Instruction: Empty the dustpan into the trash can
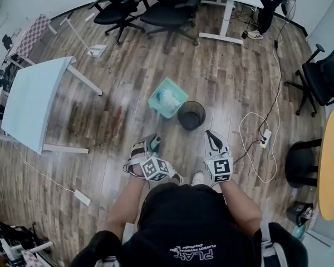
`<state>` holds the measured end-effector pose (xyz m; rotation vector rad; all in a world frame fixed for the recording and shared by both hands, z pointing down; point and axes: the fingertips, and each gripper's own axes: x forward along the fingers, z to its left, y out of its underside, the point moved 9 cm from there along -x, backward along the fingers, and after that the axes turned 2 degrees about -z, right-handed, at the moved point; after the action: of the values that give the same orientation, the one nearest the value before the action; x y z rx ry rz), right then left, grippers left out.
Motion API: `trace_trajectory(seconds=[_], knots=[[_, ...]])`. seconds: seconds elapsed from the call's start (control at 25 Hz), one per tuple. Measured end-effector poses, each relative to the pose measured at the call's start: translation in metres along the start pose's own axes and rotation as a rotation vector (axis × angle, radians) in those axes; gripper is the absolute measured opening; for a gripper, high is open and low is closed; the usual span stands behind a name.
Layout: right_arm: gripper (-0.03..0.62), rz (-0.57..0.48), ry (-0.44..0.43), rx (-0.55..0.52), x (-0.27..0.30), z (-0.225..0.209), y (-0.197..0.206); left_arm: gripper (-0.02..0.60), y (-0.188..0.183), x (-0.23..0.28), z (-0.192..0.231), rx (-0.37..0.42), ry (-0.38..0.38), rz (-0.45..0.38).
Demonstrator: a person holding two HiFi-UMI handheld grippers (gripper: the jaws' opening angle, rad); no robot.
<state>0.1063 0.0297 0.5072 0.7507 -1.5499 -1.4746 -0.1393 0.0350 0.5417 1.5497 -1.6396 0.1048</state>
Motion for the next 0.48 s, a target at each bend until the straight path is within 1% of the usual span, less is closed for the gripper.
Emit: trace_trajectory(seconds=[0.08, 0.2, 0.48], knots=[[0.023, -0.001, 0.005, 0.000, -0.006, -0.003, 0.000, 0.100, -0.006, 0.002, -0.007, 0.077, 0.006, -0.010], [0.023, 0.001, 0.005, 0.000, -0.015, -0.007, 0.002, 0.101, -0.011, 0.002, -0.019, 0.162, 0.017, -0.016], [0.023, 0.001, -0.007, -0.010, -0.030, -0.015, 0.004, 0.104, -0.017, 0.001, -0.047, 0.282, 0.034, -0.015]])
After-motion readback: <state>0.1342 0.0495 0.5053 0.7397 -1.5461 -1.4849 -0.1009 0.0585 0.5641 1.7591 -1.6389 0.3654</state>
